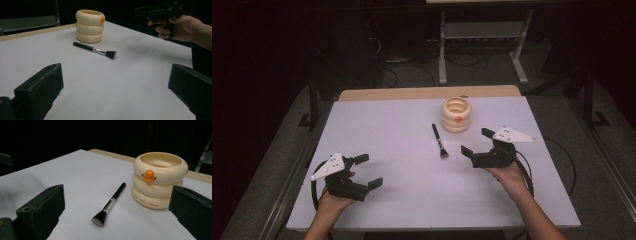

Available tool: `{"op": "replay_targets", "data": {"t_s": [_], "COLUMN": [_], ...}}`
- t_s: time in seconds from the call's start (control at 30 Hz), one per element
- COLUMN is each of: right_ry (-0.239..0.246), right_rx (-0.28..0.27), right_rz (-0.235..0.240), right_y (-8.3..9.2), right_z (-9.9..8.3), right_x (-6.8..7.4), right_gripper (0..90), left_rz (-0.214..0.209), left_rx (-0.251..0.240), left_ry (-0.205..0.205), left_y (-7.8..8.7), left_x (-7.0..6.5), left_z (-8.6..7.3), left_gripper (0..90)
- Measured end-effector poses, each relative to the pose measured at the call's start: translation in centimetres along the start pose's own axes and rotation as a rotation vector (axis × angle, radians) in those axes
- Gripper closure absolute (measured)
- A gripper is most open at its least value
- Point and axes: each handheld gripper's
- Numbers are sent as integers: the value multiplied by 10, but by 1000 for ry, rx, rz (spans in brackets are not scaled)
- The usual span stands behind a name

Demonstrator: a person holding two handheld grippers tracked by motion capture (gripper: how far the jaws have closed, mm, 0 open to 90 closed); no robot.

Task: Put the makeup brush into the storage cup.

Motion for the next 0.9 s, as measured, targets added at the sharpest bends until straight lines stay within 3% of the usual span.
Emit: {"op": "replay_targets", "data": {"t_s": [0.9], "right_ry": [1], "right_rx": [8], "right_rz": [30], "right_y": [-22], "right_z": [7], "right_x": [2], "right_gripper": [0], "left_rz": [0], "left_rx": [-15], "left_ry": [5], "left_y": [0], "left_x": [-2], "left_z": [0], "left_gripper": [0]}}
Point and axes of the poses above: each handheld gripper's, and its own axes: y roughly backward along the jaws, z roughly out of its top, x roughly to its left, and after that the axes turned 2 degrees about z, right-handed
